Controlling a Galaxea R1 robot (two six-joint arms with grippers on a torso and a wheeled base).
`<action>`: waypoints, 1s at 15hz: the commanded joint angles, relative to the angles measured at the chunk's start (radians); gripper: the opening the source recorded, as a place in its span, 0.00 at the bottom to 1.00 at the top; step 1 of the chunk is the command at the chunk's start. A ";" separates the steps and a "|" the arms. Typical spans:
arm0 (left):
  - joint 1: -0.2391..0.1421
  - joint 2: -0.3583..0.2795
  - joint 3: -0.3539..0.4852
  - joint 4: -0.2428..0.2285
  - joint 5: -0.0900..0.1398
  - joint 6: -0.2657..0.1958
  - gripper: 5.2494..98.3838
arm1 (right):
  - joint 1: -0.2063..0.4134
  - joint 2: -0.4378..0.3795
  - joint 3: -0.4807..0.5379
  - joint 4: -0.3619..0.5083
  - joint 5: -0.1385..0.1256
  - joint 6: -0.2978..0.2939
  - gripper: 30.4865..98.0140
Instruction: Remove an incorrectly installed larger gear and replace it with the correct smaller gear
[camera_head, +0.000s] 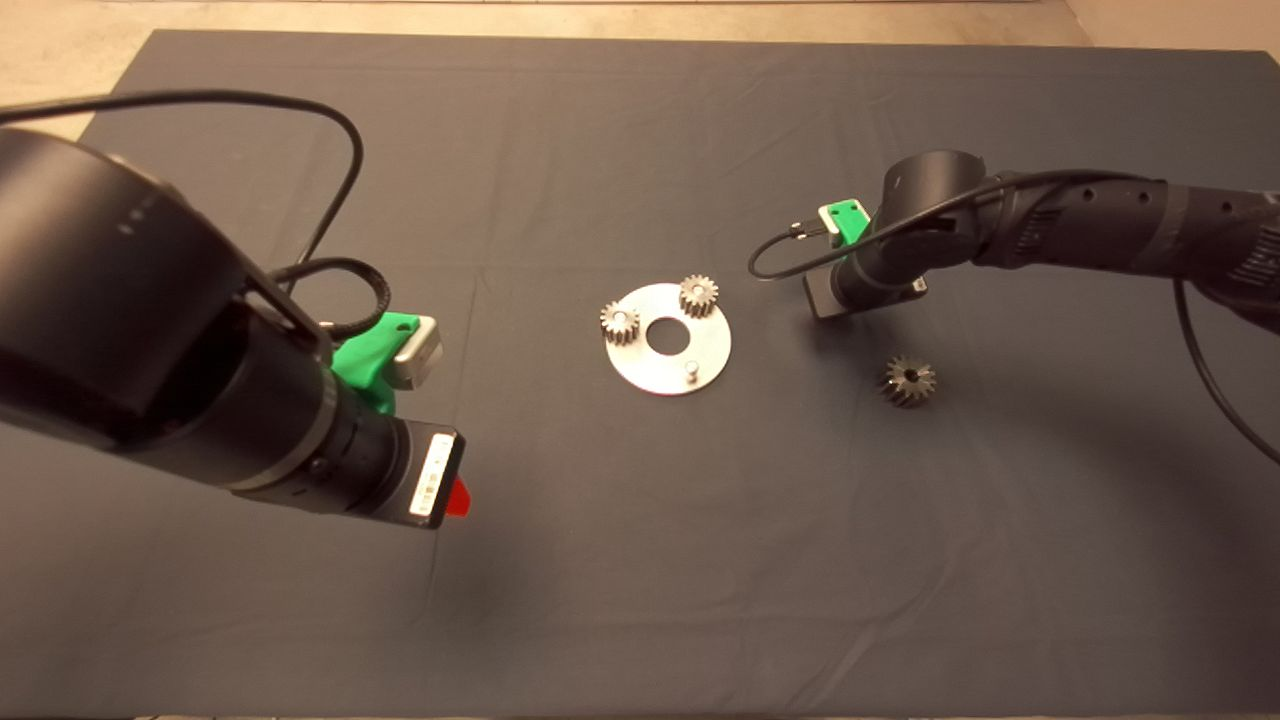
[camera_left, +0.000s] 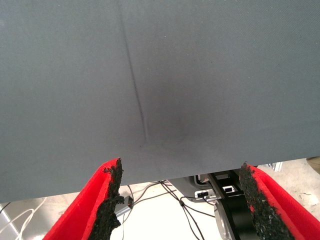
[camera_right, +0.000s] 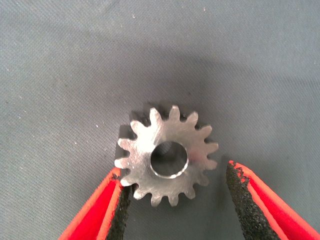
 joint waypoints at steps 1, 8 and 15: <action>-0.008 0.003 0.007 0.009 0.116 0.001 0.58 | 0.010 -0.001 0.008 -0.067 -0.136 0.014 0.30; -0.008 0.003 0.004 0.009 0.116 0.001 0.58 | 0.014 0.007 0.052 -0.109 -0.136 0.016 0.30; -0.008 0.003 0.006 0.009 0.115 0.001 0.58 | 0.018 0.007 0.077 -0.142 -0.136 0.016 0.30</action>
